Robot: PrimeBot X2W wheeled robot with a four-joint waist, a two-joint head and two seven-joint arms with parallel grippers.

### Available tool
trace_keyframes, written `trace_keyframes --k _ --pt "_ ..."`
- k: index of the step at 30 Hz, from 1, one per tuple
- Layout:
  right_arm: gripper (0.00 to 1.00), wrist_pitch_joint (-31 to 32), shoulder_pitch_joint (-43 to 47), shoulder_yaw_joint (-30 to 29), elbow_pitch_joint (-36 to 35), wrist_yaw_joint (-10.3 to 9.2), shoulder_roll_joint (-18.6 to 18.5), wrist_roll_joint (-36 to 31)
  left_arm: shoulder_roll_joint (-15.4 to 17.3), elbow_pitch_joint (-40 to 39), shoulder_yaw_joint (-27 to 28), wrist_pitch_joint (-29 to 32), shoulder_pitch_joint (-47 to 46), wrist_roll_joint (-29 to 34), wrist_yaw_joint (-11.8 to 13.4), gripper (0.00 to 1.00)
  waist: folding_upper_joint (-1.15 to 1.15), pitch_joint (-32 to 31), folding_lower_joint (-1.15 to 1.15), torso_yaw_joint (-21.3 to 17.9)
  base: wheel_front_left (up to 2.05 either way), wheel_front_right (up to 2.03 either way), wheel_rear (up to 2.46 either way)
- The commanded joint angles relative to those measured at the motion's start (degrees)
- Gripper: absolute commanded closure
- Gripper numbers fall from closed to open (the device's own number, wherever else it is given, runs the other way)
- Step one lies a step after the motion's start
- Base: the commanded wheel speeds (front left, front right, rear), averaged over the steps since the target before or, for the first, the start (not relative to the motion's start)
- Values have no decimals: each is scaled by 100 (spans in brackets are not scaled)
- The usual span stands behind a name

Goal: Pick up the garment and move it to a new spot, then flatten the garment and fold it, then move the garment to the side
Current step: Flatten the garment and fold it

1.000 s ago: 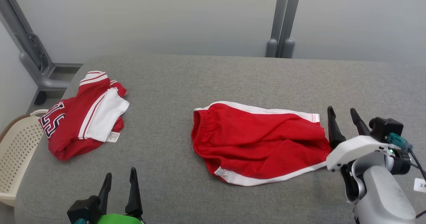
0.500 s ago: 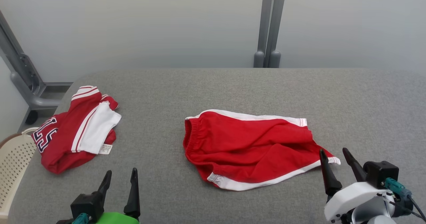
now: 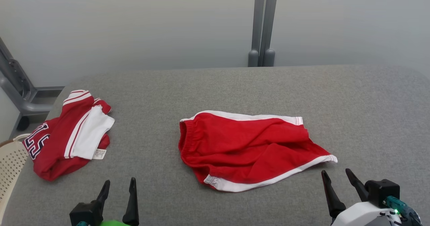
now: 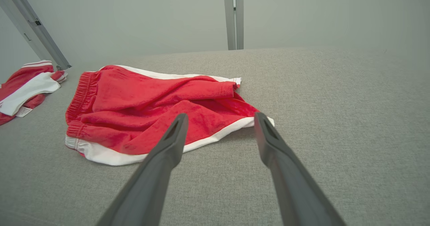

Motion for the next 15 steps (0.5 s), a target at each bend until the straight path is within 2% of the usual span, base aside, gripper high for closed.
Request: trace_keyframes --k 1,7,15 --pt "0 10 57 -22 -42 -4 -7 34 17 22 15 -40 55 -30 9 0 0 13 0 -13 0 0 0" --pt "0 -15 6 -37 -48 -4 -5 186 -9 52 -35 -29 3 -78 9 0 0 50 0 -12 0 0 0" --pt "0 1 -29 -120 -5 -4 -5 80 -8 142 -163 67 -70 -182 -134 0 0 88 0 -12 0 0 0"
